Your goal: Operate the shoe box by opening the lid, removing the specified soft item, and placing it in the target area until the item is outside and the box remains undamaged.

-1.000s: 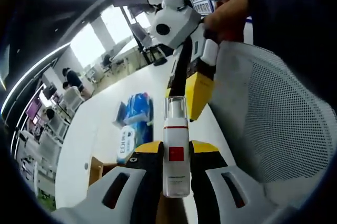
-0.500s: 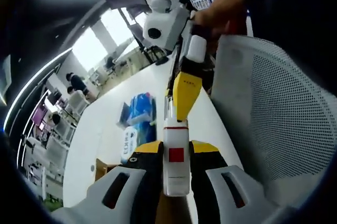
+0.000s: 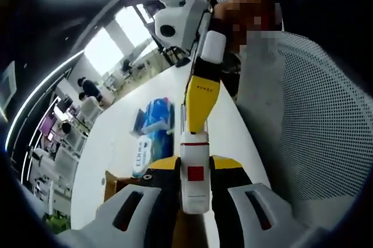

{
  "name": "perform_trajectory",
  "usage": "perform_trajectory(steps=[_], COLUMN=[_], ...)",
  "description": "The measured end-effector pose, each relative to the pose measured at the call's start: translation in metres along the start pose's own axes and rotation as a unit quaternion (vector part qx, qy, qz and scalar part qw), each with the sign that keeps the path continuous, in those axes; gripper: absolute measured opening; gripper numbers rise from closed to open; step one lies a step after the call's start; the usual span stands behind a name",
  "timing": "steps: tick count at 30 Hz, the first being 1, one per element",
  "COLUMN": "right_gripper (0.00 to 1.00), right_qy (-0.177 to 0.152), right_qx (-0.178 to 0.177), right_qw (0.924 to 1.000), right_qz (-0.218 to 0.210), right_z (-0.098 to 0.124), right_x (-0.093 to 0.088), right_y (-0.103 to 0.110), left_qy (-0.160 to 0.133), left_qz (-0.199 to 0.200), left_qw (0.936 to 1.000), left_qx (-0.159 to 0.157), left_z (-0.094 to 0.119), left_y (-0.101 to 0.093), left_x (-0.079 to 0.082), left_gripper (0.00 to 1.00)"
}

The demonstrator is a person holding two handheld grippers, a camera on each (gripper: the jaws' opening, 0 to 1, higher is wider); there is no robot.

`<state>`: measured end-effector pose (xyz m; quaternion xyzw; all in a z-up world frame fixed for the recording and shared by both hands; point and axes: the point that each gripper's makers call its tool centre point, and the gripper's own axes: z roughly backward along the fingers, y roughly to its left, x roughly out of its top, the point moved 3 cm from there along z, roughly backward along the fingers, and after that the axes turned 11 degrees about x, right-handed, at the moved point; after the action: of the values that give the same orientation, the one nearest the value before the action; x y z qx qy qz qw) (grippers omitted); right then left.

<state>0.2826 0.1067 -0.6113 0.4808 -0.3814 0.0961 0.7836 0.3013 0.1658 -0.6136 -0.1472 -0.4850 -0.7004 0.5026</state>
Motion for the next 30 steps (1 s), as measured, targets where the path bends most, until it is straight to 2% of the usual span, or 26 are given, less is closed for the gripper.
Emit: perform_trajectory(steps=[6,12,19,23,30], right_gripper=[0.15,0.15,0.15,0.15,0.15], right_qy=[0.017,0.017,0.032,0.033,0.038], right_qx=[0.002,0.001,-0.007,-0.006,-0.006], right_qw=[0.9995,0.9994,0.9983,0.9979,0.9965], right_qz=[0.028,0.031,0.049,0.056,0.074], right_z=[-0.002,0.0,0.001,0.001,0.003], right_x=[-0.001,0.001,0.001,0.004,0.012], right_y=[0.002,0.002,0.0,0.0,0.0], left_qy=[0.005,0.004,0.003,0.004,0.01], left_qz=[0.03,0.058,0.089,0.134,0.174], left_qw=[0.9995,0.9983,0.996,0.9909,0.9844], left_qx=[-0.006,-0.003,0.001,0.007,0.018], left_z=[-0.001,-0.001,0.001,0.004,0.01], left_y=[-0.002,0.002,0.006,0.01,0.01], left_x=[-0.004,-0.003,-0.007,-0.01,-0.017], left_gripper=[0.2,0.2,0.29,0.34,0.41])
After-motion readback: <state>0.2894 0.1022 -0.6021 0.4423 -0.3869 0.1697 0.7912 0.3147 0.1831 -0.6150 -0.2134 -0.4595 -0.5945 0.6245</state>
